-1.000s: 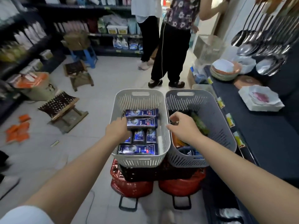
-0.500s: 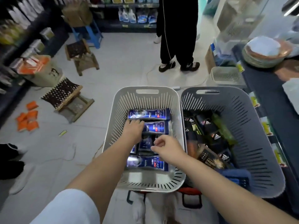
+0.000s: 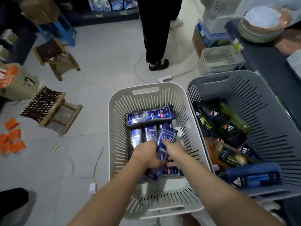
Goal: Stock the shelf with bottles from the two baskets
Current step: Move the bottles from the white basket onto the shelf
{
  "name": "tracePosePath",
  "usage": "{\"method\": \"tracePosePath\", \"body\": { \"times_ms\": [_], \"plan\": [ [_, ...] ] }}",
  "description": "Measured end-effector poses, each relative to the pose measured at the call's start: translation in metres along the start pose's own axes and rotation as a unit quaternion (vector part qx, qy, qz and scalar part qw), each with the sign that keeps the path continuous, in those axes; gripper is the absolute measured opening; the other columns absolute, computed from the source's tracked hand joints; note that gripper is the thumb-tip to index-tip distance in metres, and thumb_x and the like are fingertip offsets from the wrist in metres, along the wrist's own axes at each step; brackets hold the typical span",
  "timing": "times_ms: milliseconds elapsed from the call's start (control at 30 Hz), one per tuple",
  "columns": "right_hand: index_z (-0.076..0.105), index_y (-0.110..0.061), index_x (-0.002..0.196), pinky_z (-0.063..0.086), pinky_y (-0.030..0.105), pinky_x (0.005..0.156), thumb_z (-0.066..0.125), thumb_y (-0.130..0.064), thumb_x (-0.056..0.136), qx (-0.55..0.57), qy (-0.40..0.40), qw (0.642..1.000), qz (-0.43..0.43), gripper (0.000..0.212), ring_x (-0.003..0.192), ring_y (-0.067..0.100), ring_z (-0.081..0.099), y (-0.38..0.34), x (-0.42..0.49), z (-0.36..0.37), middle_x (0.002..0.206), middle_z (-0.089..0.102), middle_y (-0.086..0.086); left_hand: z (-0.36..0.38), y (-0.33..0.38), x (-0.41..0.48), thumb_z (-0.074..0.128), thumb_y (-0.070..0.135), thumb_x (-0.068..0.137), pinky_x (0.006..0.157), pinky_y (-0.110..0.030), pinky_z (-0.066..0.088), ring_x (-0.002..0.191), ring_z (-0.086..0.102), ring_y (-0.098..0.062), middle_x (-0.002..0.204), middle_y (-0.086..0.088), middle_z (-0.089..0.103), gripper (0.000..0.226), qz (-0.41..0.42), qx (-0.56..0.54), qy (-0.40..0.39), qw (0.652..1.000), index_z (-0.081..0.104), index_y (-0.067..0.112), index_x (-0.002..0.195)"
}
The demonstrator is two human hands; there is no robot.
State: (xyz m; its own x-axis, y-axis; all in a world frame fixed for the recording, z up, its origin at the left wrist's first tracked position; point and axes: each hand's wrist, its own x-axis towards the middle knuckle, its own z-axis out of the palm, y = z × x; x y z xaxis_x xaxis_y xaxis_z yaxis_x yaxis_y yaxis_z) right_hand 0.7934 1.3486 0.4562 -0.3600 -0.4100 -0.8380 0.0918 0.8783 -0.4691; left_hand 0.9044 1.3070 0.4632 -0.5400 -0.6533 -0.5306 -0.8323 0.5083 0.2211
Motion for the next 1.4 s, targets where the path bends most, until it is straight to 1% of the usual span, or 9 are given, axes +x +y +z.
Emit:
{"method": "tracePosePath", "body": {
  "times_ms": [133, 200, 367, 600, 700, 833, 967, 1200, 1400],
  "plan": [
    [0.039, -0.017, 0.131, 0.049, 0.033, 0.087, 0.073, -0.045, 0.065, -0.125, 0.033, 0.992, 0.005, 0.08, 0.103, 0.03, 0.059, -0.005, -0.004, -0.001, 0.121, 0.057, 0.012, -0.008, -0.024, 0.016, 0.059, 0.037, 0.081, 0.069, -0.03, 0.041, 0.09, 0.058, -0.025, 0.089, -0.002, 0.055, 0.022, 0.016, -0.048, 0.123, 0.991, 0.051, 0.018, 0.086],
    [0.025, -0.013, 0.14, 0.044, 0.029, 0.084, 0.08, -0.039, 0.071, -0.19, 0.018, 0.982, -0.005, 0.092, 0.114, 0.031, 0.054, -0.005, -0.002, 0.002, 0.133, 0.048, 0.014, -0.016, -0.038, 0.039, 0.063, 0.024, 0.079, 0.086, -0.036, 0.042, 0.106, 0.052, -0.029, 0.113, -0.009, 0.052, 0.042, -0.029, -0.027, 0.187, 0.982, 0.05, 0.009, 0.116],
    [0.002, -0.013, 0.148, 0.045, 0.037, 0.094, 0.081, -0.032, 0.075, -0.32, 0.004, 0.946, -0.056, 0.108, 0.127, 0.034, 0.046, 0.007, -0.004, 0.016, 0.146, 0.031, 0.017, -0.032, -0.055, 0.091, 0.068, 0.024, 0.079, 0.112, -0.038, 0.027, 0.131, 0.039, -0.029, 0.141, -0.012, 0.042, 0.079, -0.045, 0.068, 0.127, 0.989, 0.029, 0.007, 0.145],
    [0.013, -0.012, 0.143, 0.043, 0.033, 0.088, 0.078, -0.03, 0.076, -0.262, 0.009, 0.962, -0.078, 0.095, 0.126, 0.031, 0.045, 0.015, 0.001, 0.008, 0.143, 0.034, 0.013, -0.035, -0.037, 0.098, 0.067, 0.057, 0.078, 0.089, -0.042, 0.044, 0.115, 0.052, -0.035, 0.128, -0.014, 0.052, 0.084, -0.022, 0.163, 0.06, 0.985, 0.03, 0.016, 0.141],
    [0.019, -0.018, 0.135, 0.043, 0.027, 0.086, 0.081, -0.033, 0.07, -0.207, 0.027, 0.974, -0.088, 0.091, 0.117, 0.028, 0.051, 0.017, -0.001, -0.001, 0.132, 0.044, 0.008, -0.027, -0.027, 0.087, 0.072, 0.05, 0.076, 0.089, -0.041, 0.045, 0.116, 0.055, -0.035, 0.129, -0.015, 0.053, 0.083, -0.05, 0.08, 0.033, 0.995, 0.033, 0.008, 0.136],
    [0.025, -0.024, 0.11, 0.054, 0.041, 0.082, 0.082, -0.047, 0.049, -0.16, 0.059, 0.975, -0.14, 0.086, 0.094, 0.023, 0.058, 0.007, -0.016, -0.014, 0.113, 0.051, 0.001, -0.033, -0.024, 0.065, 0.078, 0.049, 0.069, 0.085, -0.034, 0.045, 0.113, 0.057, -0.032, 0.123, -0.015, 0.059, 0.087, -0.126, -0.096, 0.059, 0.986, 0.038, 0.004, 0.131],
    [0.035, -0.014, 0.109, 0.05, 0.032, 0.077, 0.085, -0.04, 0.058, -0.102, 0.076, 0.973, -0.19, 0.076, 0.091, 0.023, 0.058, -0.012, -0.043, -0.028, 0.105, 0.057, 0.001, -0.063, -0.008, 0.033, 0.079, 0.043, 0.068, 0.071, -0.03, 0.04, 0.092, 0.055, -0.029, 0.109, -0.01, 0.056, 0.077, -0.186, -0.238, 0.1, 0.948, 0.041, 0.004, 0.123],
    [0.045, -0.019, 0.11, 0.05, 0.03, 0.075, 0.086, -0.041, 0.063, -0.011, 0.196, 0.927, -0.32, 0.066, 0.093, 0.017, 0.061, -0.02, -0.122, -0.073, 0.102, 0.06, -0.006, -0.125, 0.025, -0.038, 0.076, 0.047, 0.071, 0.065, -0.027, 0.042, 0.079, 0.058, -0.017, 0.095, 0.001, 0.064, 0.05, -0.028, -0.276, 0.226, 0.934, 0.056, 0.018, 0.107],
    [0.046, -0.018, 0.109, 0.051, 0.033, 0.072, 0.085, -0.043, 0.064, 0.044, 0.33, 0.866, -0.373, 0.064, 0.09, 0.016, 0.061, 0.003, -0.207, -0.151, 0.1, 0.062, -0.006, -0.175, 0.111, -0.107, 0.078, 0.039, 0.075, 0.059, -0.014, 0.04, 0.08, 0.062, -0.009, 0.092, 0.006, 0.065, 0.044, 0.167, -0.341, 0.314, 0.87, 0.056, 0.018, 0.108]
  ]
}}
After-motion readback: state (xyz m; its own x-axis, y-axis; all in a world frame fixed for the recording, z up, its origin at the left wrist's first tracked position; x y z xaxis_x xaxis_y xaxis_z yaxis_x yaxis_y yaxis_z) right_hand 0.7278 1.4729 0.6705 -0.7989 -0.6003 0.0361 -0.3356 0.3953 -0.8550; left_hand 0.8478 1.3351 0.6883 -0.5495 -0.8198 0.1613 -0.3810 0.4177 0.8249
